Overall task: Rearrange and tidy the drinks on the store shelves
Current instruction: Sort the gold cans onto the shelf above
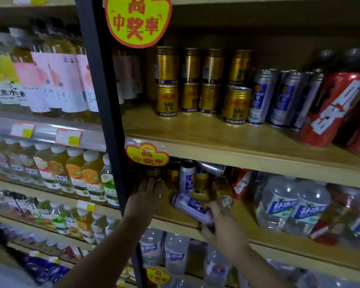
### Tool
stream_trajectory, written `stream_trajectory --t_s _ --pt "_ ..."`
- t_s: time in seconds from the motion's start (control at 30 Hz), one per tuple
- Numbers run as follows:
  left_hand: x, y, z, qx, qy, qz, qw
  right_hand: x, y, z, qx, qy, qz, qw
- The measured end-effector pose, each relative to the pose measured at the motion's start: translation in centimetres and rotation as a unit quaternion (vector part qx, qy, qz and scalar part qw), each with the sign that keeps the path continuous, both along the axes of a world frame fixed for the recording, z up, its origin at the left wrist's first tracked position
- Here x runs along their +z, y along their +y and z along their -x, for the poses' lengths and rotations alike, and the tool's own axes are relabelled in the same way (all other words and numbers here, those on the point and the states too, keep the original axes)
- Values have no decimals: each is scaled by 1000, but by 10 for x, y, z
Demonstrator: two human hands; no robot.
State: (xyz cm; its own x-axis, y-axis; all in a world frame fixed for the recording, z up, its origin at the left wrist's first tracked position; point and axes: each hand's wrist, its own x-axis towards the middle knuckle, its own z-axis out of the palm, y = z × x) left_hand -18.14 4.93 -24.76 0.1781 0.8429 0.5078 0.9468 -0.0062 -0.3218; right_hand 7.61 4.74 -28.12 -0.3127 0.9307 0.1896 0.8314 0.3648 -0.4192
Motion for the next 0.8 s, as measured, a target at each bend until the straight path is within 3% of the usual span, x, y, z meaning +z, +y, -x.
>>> stream_trajectory --t_s 0.17,0.23,0.4,0.5,0.6,0.7,0.8 --pt "11 -6 -6 -75 -168 48 982 0 -15 -62 -66 -45 -53 995" --pt "7 -4 -9 -64 -269 95 956 0 -17 -70 -96 -43 -59 993" --pt "0 -2 -39 -158 -441 120 875 8 -25 -60 -126 -91 -115 981" --pt "-10 -4 -50 -166 -493 148 841 11 -34 -44 -30 -35 -174 984" --pt "-14 -4 -52 -172 -503 152 833 13 -33 -6 38 29 -87 995" --pt "-14 -2 -49 -161 -486 173 841 15 -17 29 30 103 -12 994" --pt "-18 2 -44 -139 -527 224 808 16 -7 49 33 135 14 990"
